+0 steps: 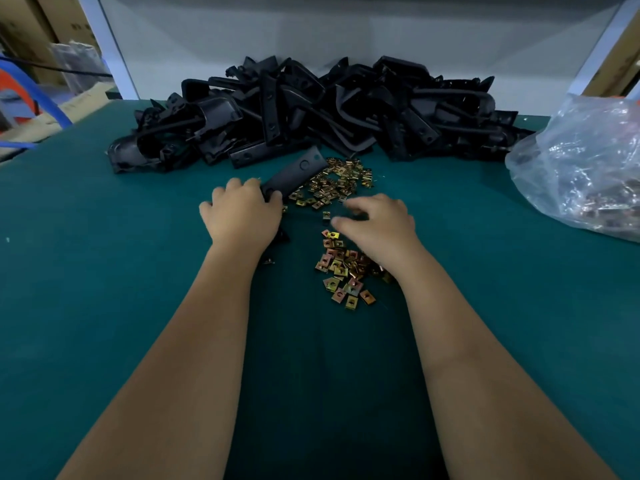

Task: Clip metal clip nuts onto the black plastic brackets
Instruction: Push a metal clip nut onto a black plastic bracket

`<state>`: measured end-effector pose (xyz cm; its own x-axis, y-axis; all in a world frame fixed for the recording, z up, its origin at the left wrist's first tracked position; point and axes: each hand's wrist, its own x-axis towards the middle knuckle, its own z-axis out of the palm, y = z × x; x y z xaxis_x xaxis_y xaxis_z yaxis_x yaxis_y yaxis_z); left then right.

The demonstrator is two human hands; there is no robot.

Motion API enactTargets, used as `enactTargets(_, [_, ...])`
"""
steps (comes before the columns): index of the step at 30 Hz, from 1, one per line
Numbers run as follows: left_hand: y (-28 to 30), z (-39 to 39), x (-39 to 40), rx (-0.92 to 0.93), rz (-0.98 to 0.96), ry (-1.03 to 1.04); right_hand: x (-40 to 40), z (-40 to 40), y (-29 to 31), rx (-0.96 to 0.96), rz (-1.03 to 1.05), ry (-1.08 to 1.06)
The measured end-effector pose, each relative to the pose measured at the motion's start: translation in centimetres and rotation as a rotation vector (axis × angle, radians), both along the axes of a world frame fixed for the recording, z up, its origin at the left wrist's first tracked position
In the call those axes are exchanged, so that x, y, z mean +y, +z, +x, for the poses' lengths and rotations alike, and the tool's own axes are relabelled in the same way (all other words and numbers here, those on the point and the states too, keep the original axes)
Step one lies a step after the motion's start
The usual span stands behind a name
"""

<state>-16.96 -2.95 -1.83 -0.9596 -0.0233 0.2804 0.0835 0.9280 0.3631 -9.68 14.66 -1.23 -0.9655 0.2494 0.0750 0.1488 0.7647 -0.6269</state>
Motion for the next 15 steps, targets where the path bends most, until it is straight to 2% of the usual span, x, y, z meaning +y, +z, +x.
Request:
enactTargets(2, [0.1, 0.0, -0.1, 0.027, 0.080, -0.019, -0.4, 0.1, -0.1, -0.002, 0.202, 0.027])
enactTargets(4, [0.4, 0.0, -0.3, 0.073, 0.308, -0.011, -0.8, 0.1, -0.1, 0.037, 0.192, 0.038])
enactTargets(7, [0.8, 0.1, -0.2, 0.151, 0.771, -0.028, -0.9, 0.0, -0.2, 0.088, 0.118, 0.047])
enactTargets(12, [1.1, 0.0, 0.2, -0.036, 1.287, -0.086, -1.0, 0.2, -0.3, 0.146, 0.058, 0.071])
enactTargets(15, [1.3, 0.1, 0.5, -0.132, 1.572, -0.191, -1.0, 0.2, -0.2, 0.159, 0.000, 0.085])
